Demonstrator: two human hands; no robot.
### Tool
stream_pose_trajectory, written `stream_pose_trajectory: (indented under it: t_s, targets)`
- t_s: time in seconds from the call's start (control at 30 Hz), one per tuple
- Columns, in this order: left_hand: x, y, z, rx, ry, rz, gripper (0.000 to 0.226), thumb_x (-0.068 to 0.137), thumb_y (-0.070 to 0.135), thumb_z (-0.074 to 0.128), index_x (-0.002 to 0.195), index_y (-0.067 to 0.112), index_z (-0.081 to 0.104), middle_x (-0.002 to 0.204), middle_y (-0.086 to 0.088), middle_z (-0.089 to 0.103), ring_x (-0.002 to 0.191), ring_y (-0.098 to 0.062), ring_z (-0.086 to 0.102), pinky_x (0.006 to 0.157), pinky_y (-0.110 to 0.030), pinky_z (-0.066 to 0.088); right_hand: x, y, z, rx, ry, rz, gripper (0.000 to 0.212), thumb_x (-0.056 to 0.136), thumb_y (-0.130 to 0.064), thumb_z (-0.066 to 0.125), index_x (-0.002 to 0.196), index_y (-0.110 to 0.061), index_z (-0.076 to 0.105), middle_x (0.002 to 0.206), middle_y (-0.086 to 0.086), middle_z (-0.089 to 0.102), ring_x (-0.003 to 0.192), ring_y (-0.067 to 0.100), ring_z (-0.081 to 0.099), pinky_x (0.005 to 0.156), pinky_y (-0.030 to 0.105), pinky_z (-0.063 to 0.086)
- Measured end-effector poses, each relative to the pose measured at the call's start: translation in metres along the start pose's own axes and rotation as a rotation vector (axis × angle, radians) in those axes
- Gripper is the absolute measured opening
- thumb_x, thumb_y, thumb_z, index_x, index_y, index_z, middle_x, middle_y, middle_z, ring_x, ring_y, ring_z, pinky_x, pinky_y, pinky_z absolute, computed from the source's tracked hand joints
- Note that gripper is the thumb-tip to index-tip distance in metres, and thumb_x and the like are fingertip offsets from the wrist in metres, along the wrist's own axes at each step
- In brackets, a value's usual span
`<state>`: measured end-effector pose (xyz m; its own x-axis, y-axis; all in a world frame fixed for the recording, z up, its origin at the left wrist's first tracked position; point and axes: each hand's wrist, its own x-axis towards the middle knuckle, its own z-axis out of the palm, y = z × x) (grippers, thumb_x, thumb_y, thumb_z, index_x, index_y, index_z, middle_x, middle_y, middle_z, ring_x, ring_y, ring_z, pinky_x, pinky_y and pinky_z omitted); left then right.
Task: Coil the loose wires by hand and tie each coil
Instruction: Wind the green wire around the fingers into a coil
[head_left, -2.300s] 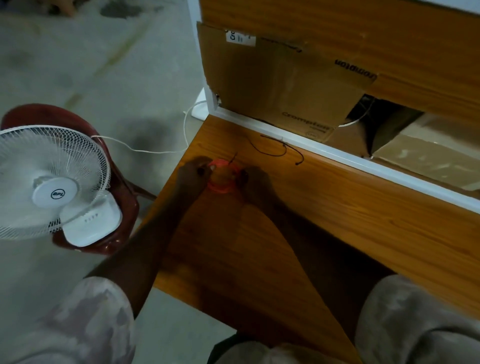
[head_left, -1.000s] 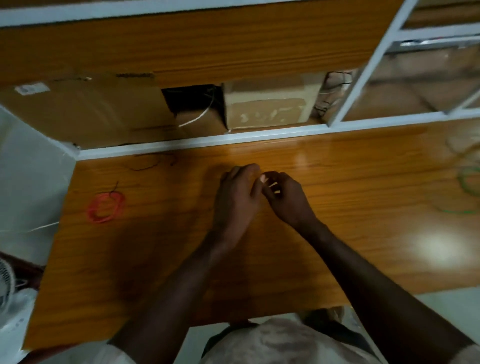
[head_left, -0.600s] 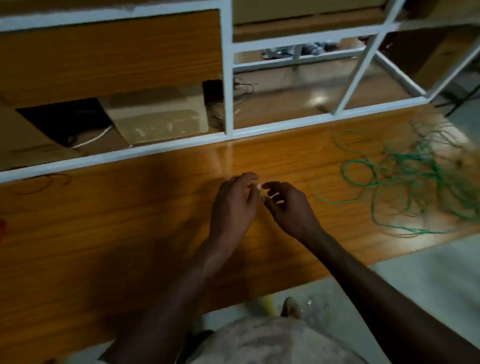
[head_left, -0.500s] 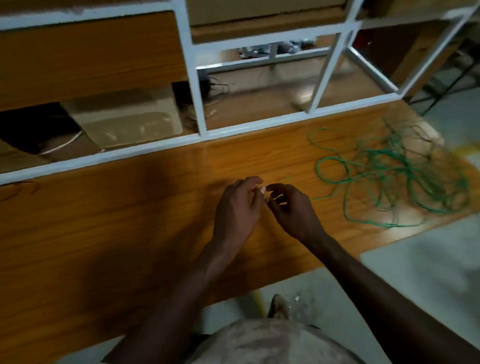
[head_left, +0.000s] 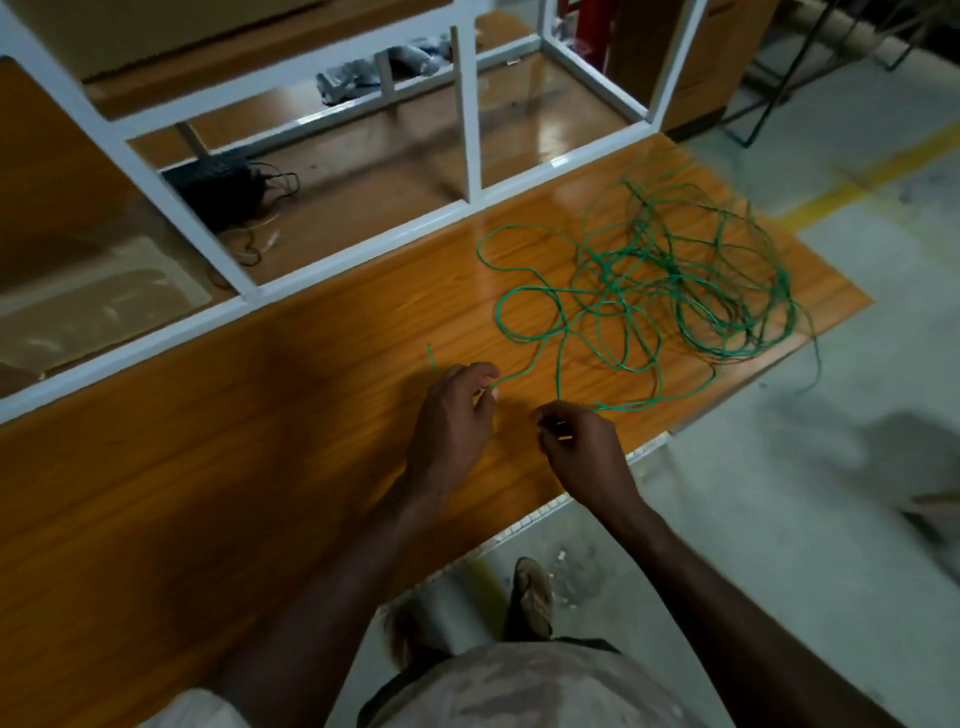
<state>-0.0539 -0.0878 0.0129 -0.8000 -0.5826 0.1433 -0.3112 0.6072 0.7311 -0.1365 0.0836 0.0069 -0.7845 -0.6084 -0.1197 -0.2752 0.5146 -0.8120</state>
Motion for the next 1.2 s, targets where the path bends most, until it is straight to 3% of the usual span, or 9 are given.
stream_pose_trajectory:
  t_s: [0.1,0.23,0.37,0.57,0.73,0.83,0.97,1.1,1.2]
  targets:
    - [0.008,-0.001,0.020,0.013,-0.019,-0.021,0.026,0.093,0.008,0.071,0.116,0.019,0.074,0.109,-0.002,0.069,0.101,-0.026,0.068,0.088,-0.047,0.058,-0.005,0.013,-0.009,0.006,0.035,0.051,0.022,0.096,-0.005,0.068,0.107,-0.020,0.078,0.089,-0.011,0.073,0.084,0.005,0.072,0.069,0.010,0.045]
    - [0.014,-0.008,0.044,0.056,-0.036,-0.047,0.029,0.088,0.004,0.076,0.115,0.015,0.075,0.108,-0.006,0.069,0.100,-0.030,0.068,0.090,-0.048,0.057,-0.004,0.028,-0.022,0.022,0.076,0.087,0.024,0.095,-0.005,0.067,0.104,-0.024,0.078,0.090,-0.012,0.075,0.085,0.005,0.072,0.073,0.020,0.052]
    - [0.016,-0.011,0.058,0.096,-0.039,-0.076,0.031,0.084,0.000,0.079,0.112,0.013,0.076,0.102,-0.010,0.070,0.100,-0.033,0.067,0.091,-0.042,0.053,-0.003,0.037,-0.034,0.023,0.149,0.099,0.024,0.092,-0.003,0.067,0.100,-0.024,0.077,0.083,-0.013,0.072,0.080,0.007,0.071,0.070,0.021,0.050]
    - [0.017,-0.004,0.067,0.023,-0.010,-0.097,0.027,0.087,-0.001,0.076,0.111,0.011,0.076,0.105,-0.008,0.068,0.096,-0.031,0.068,0.087,-0.045,0.057,0.000,0.052,-0.050,0.001,0.260,0.145,0.025,0.093,-0.001,0.068,0.106,-0.020,0.078,0.092,-0.010,0.074,0.085,0.005,0.068,0.072,0.001,0.041]
    - [0.020,0.009,0.076,-0.005,-0.025,-0.102,0.024,0.091,0.003,0.074,0.113,0.012,0.076,0.104,-0.008,0.071,0.094,-0.024,0.066,0.082,-0.033,0.053,0.005,0.065,-0.058,-0.035,0.296,0.194,0.031,0.092,0.000,0.063,0.113,-0.018,0.076,0.096,-0.003,0.073,0.086,0.012,0.067,0.073,0.027,0.050]
    - [0.016,0.020,0.087,-0.054,-0.043,-0.067,0.026,0.088,-0.002,0.073,0.110,0.011,0.076,0.103,-0.007,0.073,0.095,-0.023,0.068,0.081,-0.033,0.055,0.007,0.070,-0.061,-0.060,0.292,0.199,0.038,0.087,0.004,0.061,0.115,-0.019,0.075,0.094,-0.001,0.071,0.084,0.013,0.066,0.073,0.033,0.055]
    - [0.008,0.039,0.100,-0.099,-0.098,-0.034,0.029,0.089,-0.002,0.074,0.113,0.013,0.077,0.100,-0.005,0.071,0.090,-0.018,0.067,0.078,-0.018,0.051,0.012,0.076,-0.060,-0.145,0.227,0.185,0.042,0.088,-0.002,0.064,0.124,-0.022,0.075,0.106,0.006,0.070,0.096,0.023,0.067,0.078,0.032,0.049]
    - [0.006,0.046,0.107,-0.106,-0.118,-0.005,0.028,0.089,0.003,0.075,0.114,0.016,0.077,0.100,-0.001,0.072,0.089,-0.014,0.066,0.081,-0.031,0.056,0.014,0.077,-0.063,-0.240,0.228,0.126,0.026,0.098,-0.017,0.067,0.120,-0.027,0.078,0.106,0.002,0.066,0.096,0.025,0.066,0.071,0.031,0.041]
    - [0.005,0.051,0.105,-0.105,-0.111,0.000,0.027,0.089,0.005,0.075,0.112,0.019,0.077,0.098,0.006,0.070,0.088,-0.007,0.065,0.079,-0.029,0.056,0.008,0.074,-0.067,-0.309,0.298,0.037,0.022,0.102,-0.028,0.068,0.121,-0.033,0.078,0.104,-0.006,0.065,0.091,0.019,0.065,0.066,0.030,0.042]
